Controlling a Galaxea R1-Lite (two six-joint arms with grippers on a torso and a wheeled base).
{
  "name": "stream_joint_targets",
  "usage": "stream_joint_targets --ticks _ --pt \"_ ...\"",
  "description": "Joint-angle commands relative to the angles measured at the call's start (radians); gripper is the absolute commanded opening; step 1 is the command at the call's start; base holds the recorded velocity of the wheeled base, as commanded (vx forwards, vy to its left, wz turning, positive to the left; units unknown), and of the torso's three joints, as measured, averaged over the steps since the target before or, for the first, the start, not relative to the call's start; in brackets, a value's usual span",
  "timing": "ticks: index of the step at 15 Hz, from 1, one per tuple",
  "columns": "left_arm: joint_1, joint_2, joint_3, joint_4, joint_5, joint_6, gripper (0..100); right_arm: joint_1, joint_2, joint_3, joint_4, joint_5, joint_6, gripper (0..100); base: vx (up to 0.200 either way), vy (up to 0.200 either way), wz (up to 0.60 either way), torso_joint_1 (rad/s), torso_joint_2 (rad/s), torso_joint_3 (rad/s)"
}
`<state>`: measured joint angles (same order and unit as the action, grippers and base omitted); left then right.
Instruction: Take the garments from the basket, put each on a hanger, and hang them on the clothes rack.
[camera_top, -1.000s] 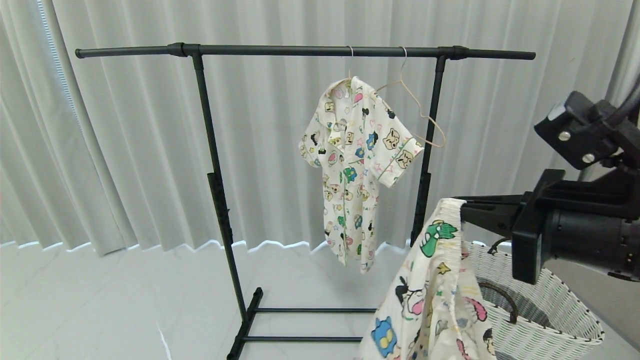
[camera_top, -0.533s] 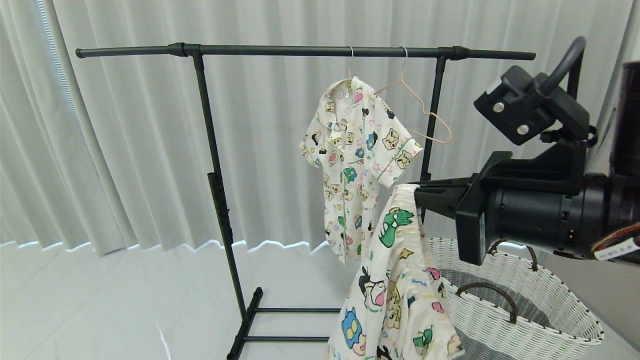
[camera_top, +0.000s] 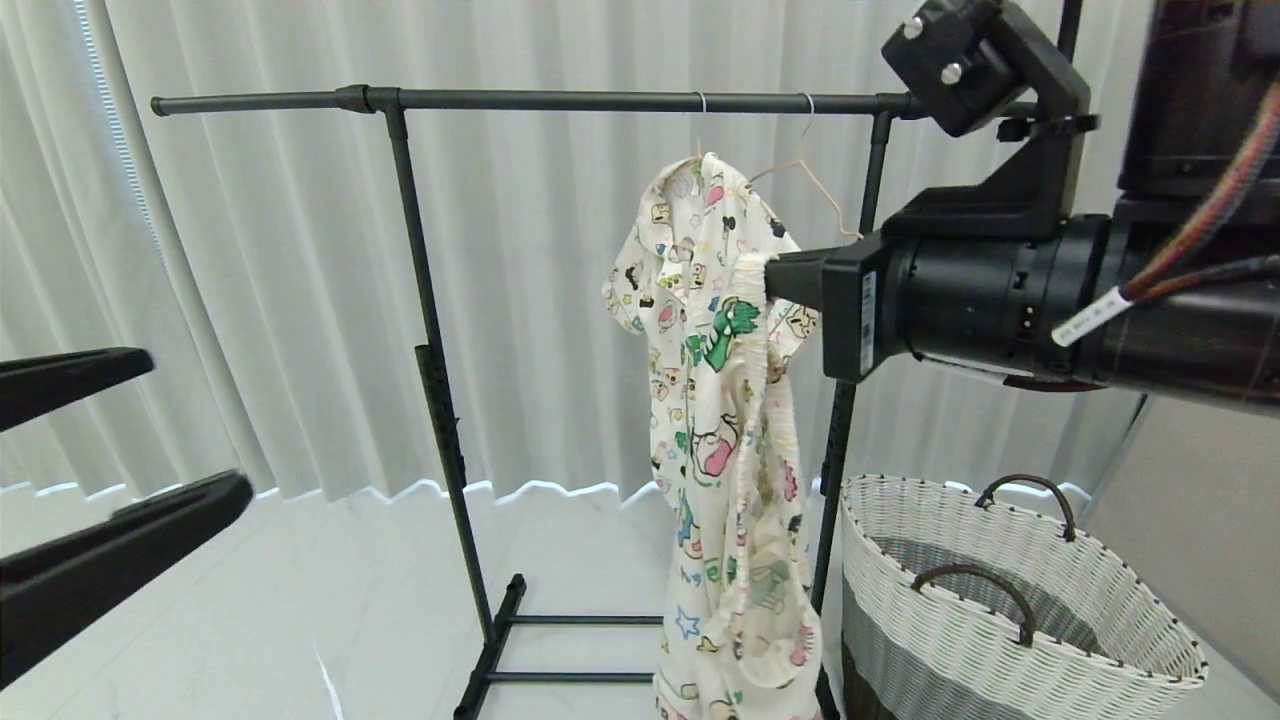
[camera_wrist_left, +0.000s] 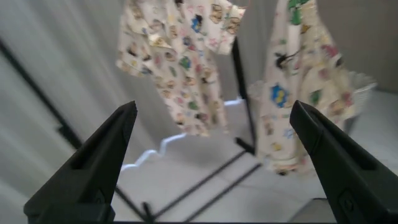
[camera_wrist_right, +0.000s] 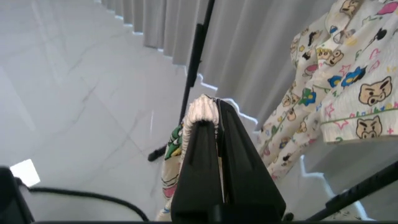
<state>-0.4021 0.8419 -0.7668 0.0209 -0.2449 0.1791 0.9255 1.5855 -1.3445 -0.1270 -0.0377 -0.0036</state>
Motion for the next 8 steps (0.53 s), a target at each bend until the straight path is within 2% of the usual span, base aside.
stream_joint_targets --ticks 1,3,5,7,8 --pt "-0.135 0.158 -0.049 -0.002 0.093 -0.118 100 -0.007 0.070 -0.071 0.000 -0.018 0.007 0 0.000 0.000 0.00 0.000 0.00 0.000" --pt "-0.279 0.207 -0.058 -0.027 0.210 -0.250 100 -0.007 0.094 -0.105 0.000 -0.021 0.007 0 0.000 0.000 0.00 0.000 0.00 0.000" --pt "-0.462 0.272 -0.049 -0.035 0.380 -0.352 100 0.003 0.096 -0.124 0.001 -0.019 0.007 0 0.000 0.000 0.00 0.000 0.00 0.000" --pt "-0.606 0.365 -0.037 -0.035 0.536 -0.412 100 0.032 0.085 -0.130 0.001 -0.019 0.007 0 0.000 0.000 0.00 0.000 0.00 0.000" --pt "-0.646 0.407 -0.043 -0.038 0.578 -0.432 100 0.044 0.080 -0.134 0.001 -0.019 0.005 0 0.000 0.000 0.00 0.000 0.00 0.000"
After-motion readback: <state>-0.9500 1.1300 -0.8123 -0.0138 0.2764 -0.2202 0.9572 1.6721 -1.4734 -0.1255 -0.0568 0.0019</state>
